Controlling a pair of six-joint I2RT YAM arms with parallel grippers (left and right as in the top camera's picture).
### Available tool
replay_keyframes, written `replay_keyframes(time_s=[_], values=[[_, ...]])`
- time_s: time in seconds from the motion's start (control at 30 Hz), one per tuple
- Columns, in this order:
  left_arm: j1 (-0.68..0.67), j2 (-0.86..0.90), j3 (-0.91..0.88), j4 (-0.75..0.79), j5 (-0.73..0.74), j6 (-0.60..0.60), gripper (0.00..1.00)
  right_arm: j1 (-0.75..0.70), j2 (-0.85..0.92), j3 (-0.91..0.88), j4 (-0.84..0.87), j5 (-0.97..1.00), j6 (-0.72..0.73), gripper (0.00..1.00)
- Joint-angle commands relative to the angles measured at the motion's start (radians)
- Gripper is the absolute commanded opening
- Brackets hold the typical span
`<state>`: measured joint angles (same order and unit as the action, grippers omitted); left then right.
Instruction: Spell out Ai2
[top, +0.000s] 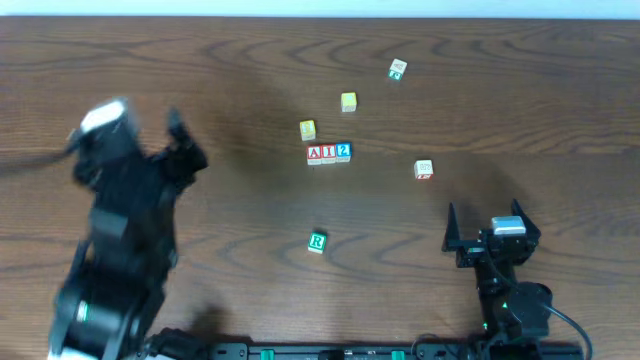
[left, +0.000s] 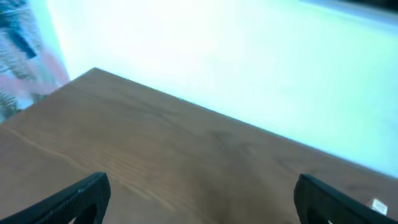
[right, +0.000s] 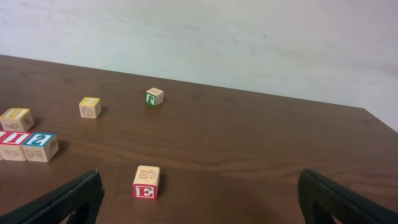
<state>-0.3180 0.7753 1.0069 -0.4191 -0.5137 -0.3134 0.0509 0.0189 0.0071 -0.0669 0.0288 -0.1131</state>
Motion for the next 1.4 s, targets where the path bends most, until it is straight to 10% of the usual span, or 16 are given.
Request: replay_keyframes(time_s=[0.0, 0.3, 0.67, 0.83, 0.97, 1.37], values=[[0.027, -0.16, -0.183, 0.085, -0.008, 0.006, 0.95, 0.002, -0.001, -0.002, -0.005, -0.007, 0.011, 0.99], [0.102, -0.66, -0.751, 0.331, 0.041, -0.122, 0.95, 0.002, -0.001, -0.002, -0.005, -0.007, 0.011, 0.99], [0.134, -0.772, -1.004, 0.706, 0.077, -0.121, 0.95, 0.002, -0.001, -0.002, -0.005, -0.007, 0.011, 0.99], [0.141, -0.772, -1.003, 0.813, 0.112, 0.122, 0.96, 0.002, -0.001, -0.002, -0.005, -0.007, 0.011, 0.99], [0.141, -0.772, -1.003, 0.769, 0.243, 0.283, 0.96, 0.002, -0.001, -0.002, -0.005, -0.007, 0.011, 0.99], [0.145, -0.772, -1.003, 0.382, 0.247, -0.018, 0.95, 0.002, -0.001, -0.002, -0.005, -0.006, 0.011, 0.99]])
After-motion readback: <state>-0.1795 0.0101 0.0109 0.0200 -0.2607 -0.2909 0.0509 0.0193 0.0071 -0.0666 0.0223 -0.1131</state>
